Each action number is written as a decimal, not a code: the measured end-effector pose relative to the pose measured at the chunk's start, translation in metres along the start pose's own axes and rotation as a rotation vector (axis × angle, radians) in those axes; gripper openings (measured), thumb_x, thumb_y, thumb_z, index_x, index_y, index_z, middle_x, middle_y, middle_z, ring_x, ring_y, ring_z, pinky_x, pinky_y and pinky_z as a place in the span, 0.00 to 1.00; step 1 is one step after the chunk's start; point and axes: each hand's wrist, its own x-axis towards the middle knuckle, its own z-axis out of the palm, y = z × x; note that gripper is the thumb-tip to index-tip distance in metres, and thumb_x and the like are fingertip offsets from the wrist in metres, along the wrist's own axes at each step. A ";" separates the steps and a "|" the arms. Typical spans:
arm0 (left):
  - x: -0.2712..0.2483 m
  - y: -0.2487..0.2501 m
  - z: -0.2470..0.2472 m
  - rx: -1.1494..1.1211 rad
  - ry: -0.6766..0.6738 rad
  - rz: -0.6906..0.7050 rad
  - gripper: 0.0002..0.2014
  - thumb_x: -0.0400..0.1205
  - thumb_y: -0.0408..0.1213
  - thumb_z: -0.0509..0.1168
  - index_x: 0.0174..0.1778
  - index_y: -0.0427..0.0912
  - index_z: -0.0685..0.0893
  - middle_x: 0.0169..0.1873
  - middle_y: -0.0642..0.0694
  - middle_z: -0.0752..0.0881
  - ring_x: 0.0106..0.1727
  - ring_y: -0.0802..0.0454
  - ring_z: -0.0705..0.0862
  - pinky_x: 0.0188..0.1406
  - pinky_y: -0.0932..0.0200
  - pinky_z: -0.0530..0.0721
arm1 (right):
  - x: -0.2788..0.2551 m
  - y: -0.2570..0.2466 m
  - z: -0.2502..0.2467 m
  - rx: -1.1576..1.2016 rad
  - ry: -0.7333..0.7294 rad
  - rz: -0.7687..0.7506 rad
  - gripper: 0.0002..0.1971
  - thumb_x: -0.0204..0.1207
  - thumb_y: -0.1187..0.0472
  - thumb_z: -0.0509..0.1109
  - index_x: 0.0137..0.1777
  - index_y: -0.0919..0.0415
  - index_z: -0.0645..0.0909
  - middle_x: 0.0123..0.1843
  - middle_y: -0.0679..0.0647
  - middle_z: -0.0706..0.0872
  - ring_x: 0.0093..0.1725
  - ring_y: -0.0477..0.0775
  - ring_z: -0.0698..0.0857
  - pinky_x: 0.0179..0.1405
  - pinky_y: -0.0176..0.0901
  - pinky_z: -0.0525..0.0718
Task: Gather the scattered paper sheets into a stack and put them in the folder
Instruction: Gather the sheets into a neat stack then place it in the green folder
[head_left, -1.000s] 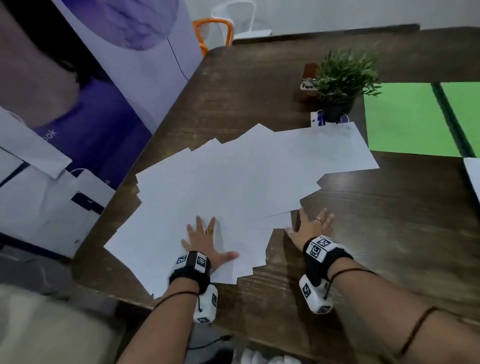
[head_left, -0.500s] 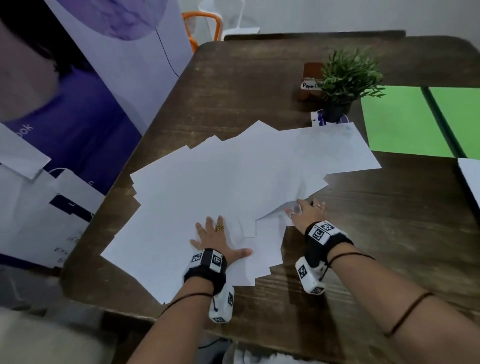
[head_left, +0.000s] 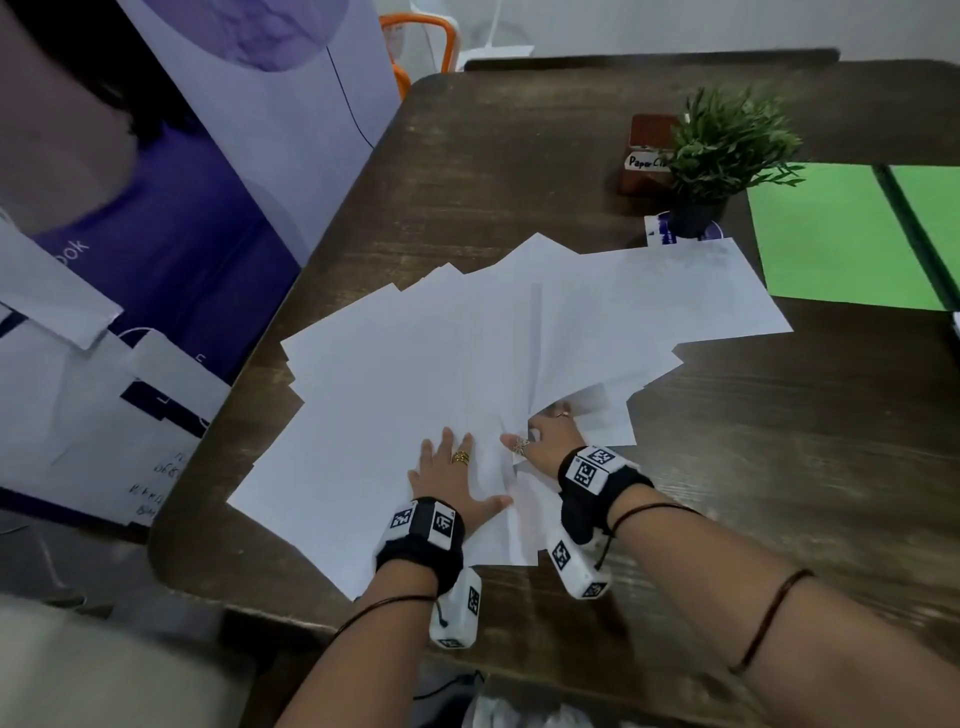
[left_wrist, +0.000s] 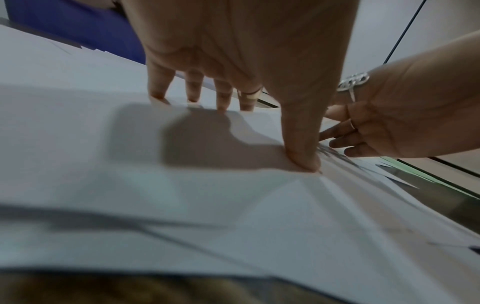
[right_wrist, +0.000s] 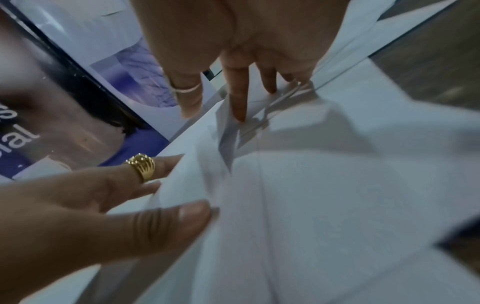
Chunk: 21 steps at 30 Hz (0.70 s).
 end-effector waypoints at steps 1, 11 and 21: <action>-0.001 -0.002 0.000 0.002 -0.010 0.017 0.53 0.70 0.69 0.64 0.83 0.54 0.41 0.82 0.51 0.37 0.82 0.44 0.36 0.79 0.36 0.47 | 0.002 -0.003 0.001 0.059 0.060 -0.012 0.19 0.76 0.45 0.68 0.47 0.63 0.80 0.69 0.64 0.72 0.73 0.61 0.69 0.69 0.44 0.69; -0.009 -0.005 -0.007 -0.104 -0.087 0.208 0.49 0.74 0.64 0.65 0.83 0.51 0.44 0.83 0.53 0.41 0.83 0.50 0.39 0.81 0.42 0.42 | 0.019 -0.011 0.022 0.468 0.132 0.119 0.17 0.73 0.56 0.73 0.54 0.69 0.78 0.48 0.59 0.83 0.48 0.59 0.83 0.48 0.46 0.81; 0.010 -0.031 -0.015 -0.378 0.313 -0.204 0.33 0.81 0.48 0.64 0.80 0.40 0.61 0.79 0.40 0.62 0.81 0.43 0.57 0.78 0.51 0.55 | 0.000 0.039 -0.024 0.411 0.368 0.176 0.13 0.80 0.62 0.66 0.59 0.71 0.77 0.59 0.61 0.80 0.62 0.62 0.79 0.55 0.42 0.74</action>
